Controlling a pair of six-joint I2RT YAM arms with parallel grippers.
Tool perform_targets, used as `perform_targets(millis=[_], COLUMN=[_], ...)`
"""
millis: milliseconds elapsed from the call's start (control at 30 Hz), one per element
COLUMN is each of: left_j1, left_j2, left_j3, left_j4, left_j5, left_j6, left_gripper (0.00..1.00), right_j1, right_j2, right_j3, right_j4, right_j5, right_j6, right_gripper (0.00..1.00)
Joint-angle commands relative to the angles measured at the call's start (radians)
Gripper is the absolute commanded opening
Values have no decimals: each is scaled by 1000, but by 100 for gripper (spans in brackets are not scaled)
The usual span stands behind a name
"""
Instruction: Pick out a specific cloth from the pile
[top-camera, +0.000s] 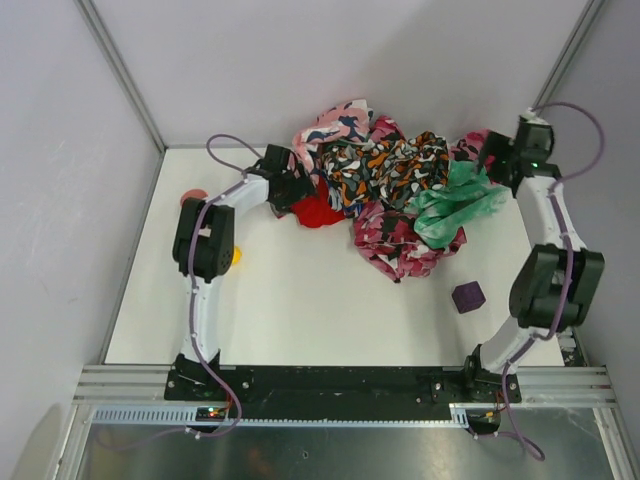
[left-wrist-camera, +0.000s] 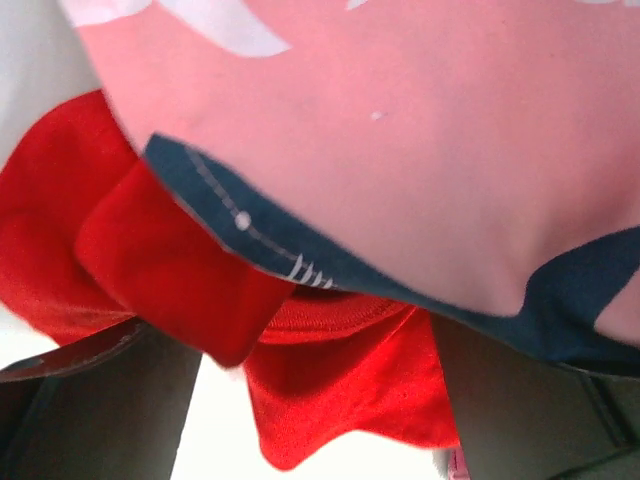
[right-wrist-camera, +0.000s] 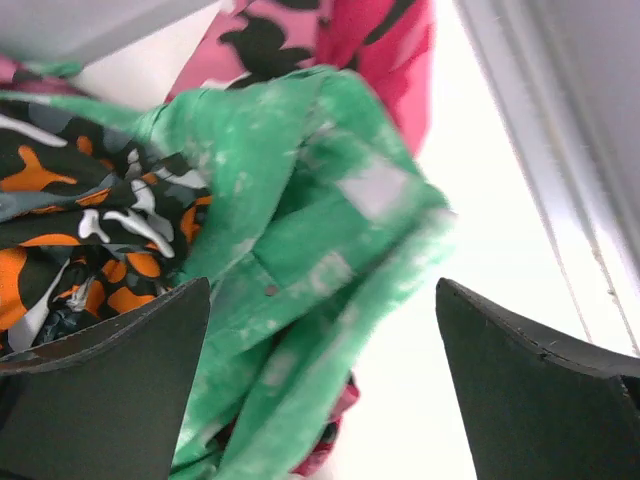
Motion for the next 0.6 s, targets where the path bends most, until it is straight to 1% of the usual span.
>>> perform_targets(millis=[0,67,100,133,200,233,267,400,433,567], left_j1=[-38,-46,-48,-51,-55,-58,-61,-74,-74,-77], left_j2=[83,92,86,72,19,-16,-57,-226,-267,-412], left_j3=[63,62,56,42,-2,-35,-68,-203,-239,-359], left_j4=[38,41,41,41,42,44,45,46,46,46], left_j5=[25,36,41,40,29,16,-3,-53,-52,-53], left_j6=[-41,-54,-59,-64,-72,-76,-80,-96,-100,-115], left_gripper=[88,74,66,55,38,33,31,8,5,2], right_j1=[-43,-47,-48,-48,-48,-46,-43,-20,-13,16], right_j2=[-151,-202,-226,-244,-281,-300,-319,-370,-379,-417], right_j3=[-55,-77,-86,-93,-109,-119,-130,-156,-159,-171], right_j4=[40,46,47,47,47,49,52,57,57,49], right_j5=[48,64,68,68,69,68,67,68,72,103], right_j6=[-2,-10,-13,-14,-9,-4,0,9,8,1], right_gripper=[99,99,99,99,99,99,99,99,99,99])
